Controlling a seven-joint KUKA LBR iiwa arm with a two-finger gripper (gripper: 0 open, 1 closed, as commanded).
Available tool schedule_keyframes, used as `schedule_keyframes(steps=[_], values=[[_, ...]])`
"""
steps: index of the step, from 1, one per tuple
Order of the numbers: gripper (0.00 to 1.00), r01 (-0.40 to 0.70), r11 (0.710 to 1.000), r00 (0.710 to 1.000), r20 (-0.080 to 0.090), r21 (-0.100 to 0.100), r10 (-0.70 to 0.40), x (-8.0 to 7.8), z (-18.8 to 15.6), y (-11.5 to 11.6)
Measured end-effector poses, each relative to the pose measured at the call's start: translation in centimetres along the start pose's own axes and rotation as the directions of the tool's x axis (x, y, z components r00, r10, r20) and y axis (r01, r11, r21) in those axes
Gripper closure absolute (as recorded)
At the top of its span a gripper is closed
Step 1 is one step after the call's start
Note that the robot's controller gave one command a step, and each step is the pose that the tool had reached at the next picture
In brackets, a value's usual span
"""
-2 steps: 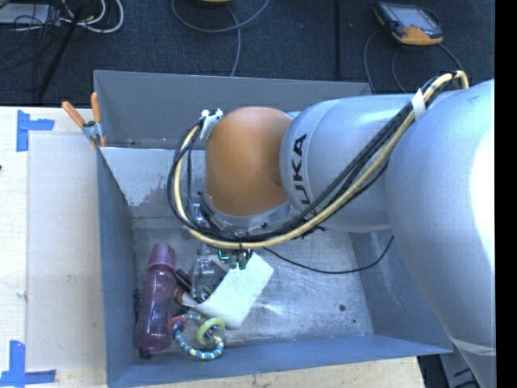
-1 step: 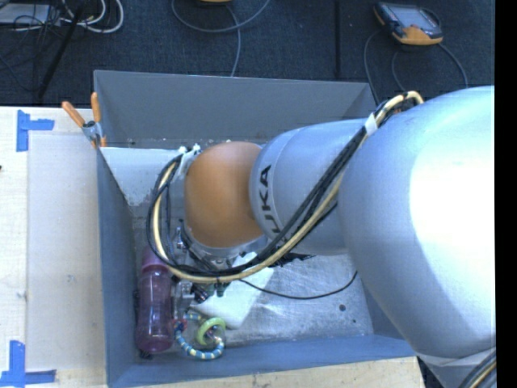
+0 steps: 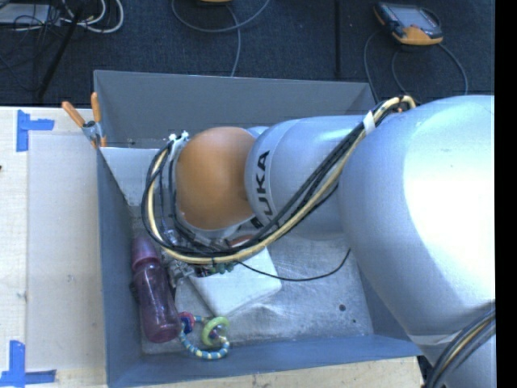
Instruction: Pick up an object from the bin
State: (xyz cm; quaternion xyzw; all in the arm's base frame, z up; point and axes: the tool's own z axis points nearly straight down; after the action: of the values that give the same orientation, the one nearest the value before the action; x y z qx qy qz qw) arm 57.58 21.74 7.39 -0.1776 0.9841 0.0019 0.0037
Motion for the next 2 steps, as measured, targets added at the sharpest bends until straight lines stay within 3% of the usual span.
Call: schedule_keyframes(steps=[1,2], values=[[1.00,-0.001,1.000,1.000,0.000,0.000,0.001,0.0,0.0,0.0],[1.00,-0.014,1.000,1.000,-0.013,0.002,0.014,-1.0,-5.1,-0.9]])
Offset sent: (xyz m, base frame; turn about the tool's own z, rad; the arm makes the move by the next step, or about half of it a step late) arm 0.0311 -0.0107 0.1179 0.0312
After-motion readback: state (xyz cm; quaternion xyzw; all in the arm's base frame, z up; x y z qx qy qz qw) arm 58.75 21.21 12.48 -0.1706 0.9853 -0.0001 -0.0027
